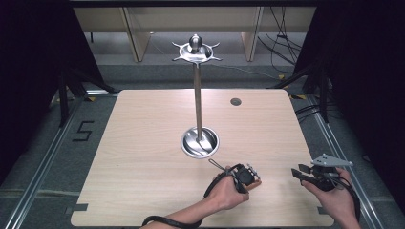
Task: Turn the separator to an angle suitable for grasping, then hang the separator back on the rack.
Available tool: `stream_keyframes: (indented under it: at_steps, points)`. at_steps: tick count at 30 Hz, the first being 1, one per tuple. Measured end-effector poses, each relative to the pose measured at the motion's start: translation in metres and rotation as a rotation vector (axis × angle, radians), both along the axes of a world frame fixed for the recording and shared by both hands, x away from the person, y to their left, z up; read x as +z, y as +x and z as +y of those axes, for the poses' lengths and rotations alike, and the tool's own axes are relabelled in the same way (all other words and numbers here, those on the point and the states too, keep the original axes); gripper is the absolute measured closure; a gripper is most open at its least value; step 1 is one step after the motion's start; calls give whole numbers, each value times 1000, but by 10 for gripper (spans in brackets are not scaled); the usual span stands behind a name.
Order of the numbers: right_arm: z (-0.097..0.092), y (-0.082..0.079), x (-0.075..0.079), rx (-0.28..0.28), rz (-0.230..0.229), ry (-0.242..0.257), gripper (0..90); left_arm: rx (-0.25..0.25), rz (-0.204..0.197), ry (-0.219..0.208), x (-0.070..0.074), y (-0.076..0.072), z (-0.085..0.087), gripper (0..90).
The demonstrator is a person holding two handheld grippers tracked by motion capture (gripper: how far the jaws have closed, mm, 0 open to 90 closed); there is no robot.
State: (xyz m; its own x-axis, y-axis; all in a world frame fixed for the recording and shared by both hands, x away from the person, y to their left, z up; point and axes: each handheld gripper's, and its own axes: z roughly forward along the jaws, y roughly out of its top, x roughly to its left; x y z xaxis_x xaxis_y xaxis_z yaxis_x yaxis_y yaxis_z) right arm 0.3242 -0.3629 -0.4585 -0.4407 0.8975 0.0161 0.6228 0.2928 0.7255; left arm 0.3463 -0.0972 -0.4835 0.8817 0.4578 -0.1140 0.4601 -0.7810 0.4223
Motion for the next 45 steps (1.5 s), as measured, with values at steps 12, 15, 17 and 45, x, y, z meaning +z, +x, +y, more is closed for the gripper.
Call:
stream_keyframes:
  at_steps: [12, 15, 17, 45]
  points:
    - [-1, 0, 1, 20, 1, -6, 625, 94, -27, 28, 0, 20, 8, 895]
    - [-1, 1, 0, 20, -15, -8, 626, 142, -40, 30, 0, 26, 16, 895]
    - [0, 0, 0, 13, -11, -8, 625, 151, -39, 29, 0, 28, 18, 895]
    - [0, 0, 1, 14, 3, 7, 603, 154, -47, 36, 25, 51, 51, 540]
